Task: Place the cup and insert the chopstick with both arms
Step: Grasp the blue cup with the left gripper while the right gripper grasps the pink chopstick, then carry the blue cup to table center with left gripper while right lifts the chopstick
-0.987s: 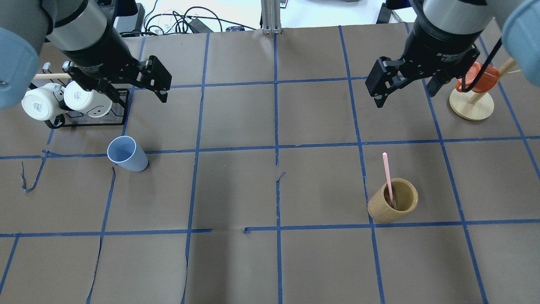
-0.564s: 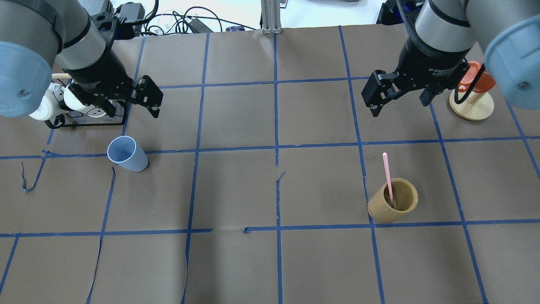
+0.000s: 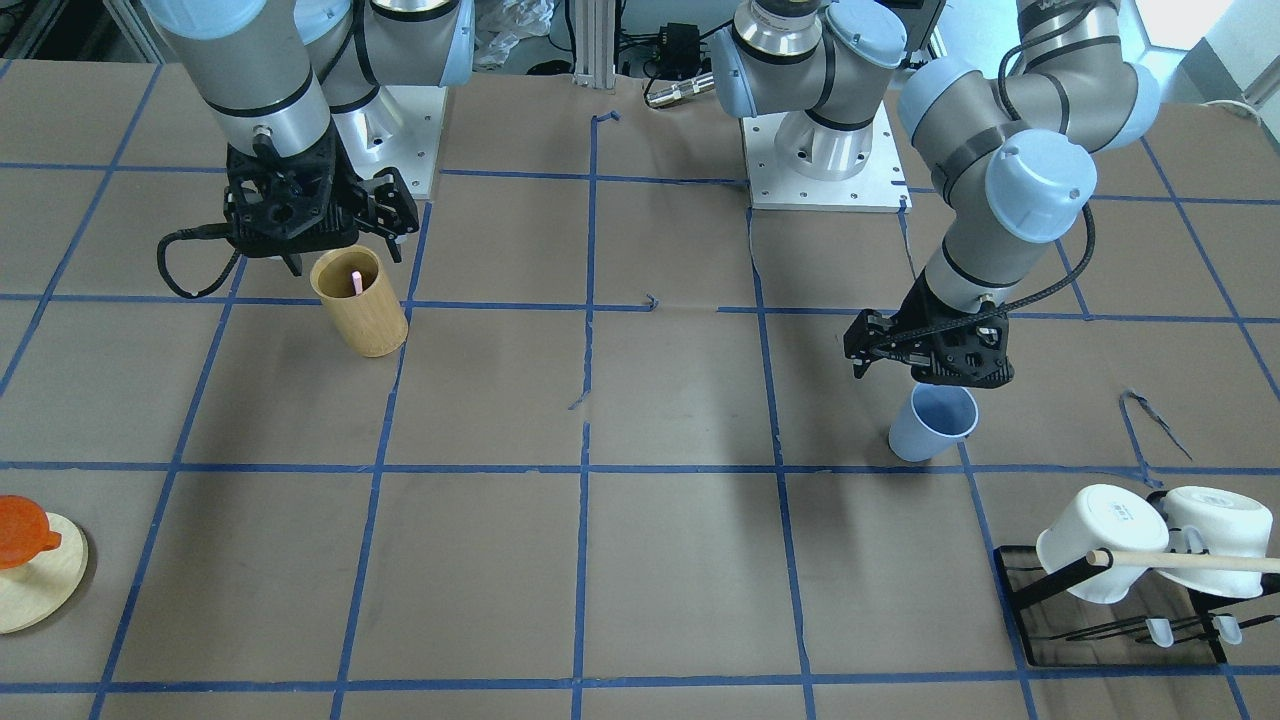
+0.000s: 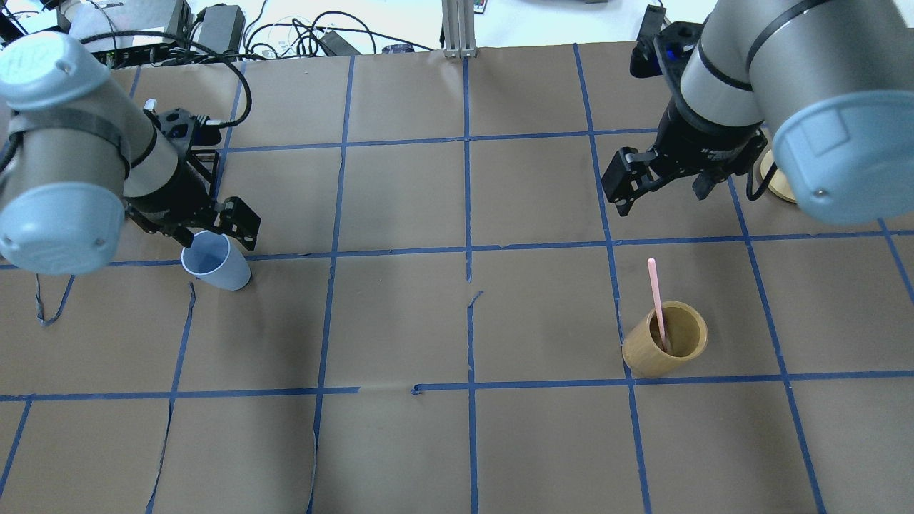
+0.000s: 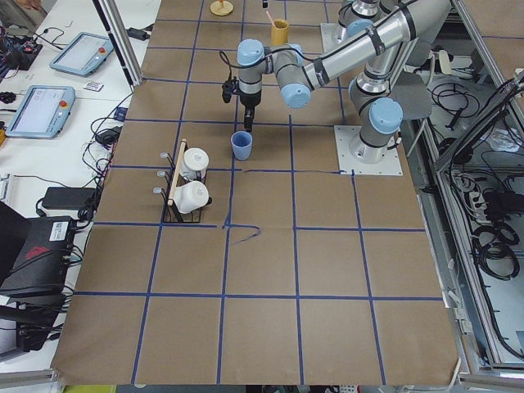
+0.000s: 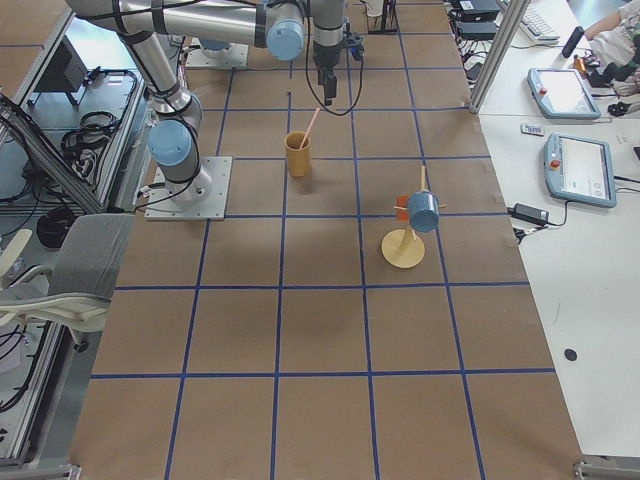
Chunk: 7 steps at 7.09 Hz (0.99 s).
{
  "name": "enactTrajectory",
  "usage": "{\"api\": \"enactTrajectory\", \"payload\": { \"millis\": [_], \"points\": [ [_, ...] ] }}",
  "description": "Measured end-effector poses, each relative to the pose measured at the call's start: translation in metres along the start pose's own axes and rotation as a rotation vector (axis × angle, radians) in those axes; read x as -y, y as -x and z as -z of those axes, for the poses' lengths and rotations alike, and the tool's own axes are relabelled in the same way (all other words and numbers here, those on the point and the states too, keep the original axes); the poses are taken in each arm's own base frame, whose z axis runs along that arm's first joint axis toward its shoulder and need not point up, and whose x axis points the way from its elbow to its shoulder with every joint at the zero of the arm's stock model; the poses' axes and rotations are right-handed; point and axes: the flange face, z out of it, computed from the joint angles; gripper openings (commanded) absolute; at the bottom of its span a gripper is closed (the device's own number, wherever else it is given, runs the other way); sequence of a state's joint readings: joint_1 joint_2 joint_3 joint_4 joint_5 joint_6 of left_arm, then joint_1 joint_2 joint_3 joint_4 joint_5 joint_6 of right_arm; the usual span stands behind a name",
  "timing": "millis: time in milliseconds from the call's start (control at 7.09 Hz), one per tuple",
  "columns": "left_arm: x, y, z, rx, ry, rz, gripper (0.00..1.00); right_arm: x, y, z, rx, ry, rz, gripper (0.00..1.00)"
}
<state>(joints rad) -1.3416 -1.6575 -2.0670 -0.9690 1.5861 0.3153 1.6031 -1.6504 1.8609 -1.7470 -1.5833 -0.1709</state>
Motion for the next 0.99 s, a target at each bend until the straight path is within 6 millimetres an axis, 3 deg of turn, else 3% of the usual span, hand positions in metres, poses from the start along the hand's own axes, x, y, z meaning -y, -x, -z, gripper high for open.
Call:
{"api": "enactTrajectory", "payload": {
  "millis": [141,282,423,705,987],
  "points": [
    [0.002,0.003,-0.011,0.017,0.001,-0.005,0.4,-0.005,0.001,-0.021,-0.001,0.005,0.005,1.0],
    [0.004,0.005,-0.019,0.03,0.005,-0.011,0.0,-0.01,0.0,-0.042,-0.007,0.01,0.015,1.0],
    [0.006,0.007,-0.023,0.037,0.006,-0.015,0.0,-0.016,-0.002,-0.058,-0.021,0.022,0.038,1.0],
    [0.009,0.008,-0.021,0.048,-0.014,-0.017,0.0,-0.021,-0.004,-0.067,-0.039,0.038,0.1,0.7],
    [0.02,0.007,-0.008,0.063,-0.062,0.023,0.0,-0.021,-0.006,-0.069,-0.048,0.048,0.147,0.63]
  ]
}}
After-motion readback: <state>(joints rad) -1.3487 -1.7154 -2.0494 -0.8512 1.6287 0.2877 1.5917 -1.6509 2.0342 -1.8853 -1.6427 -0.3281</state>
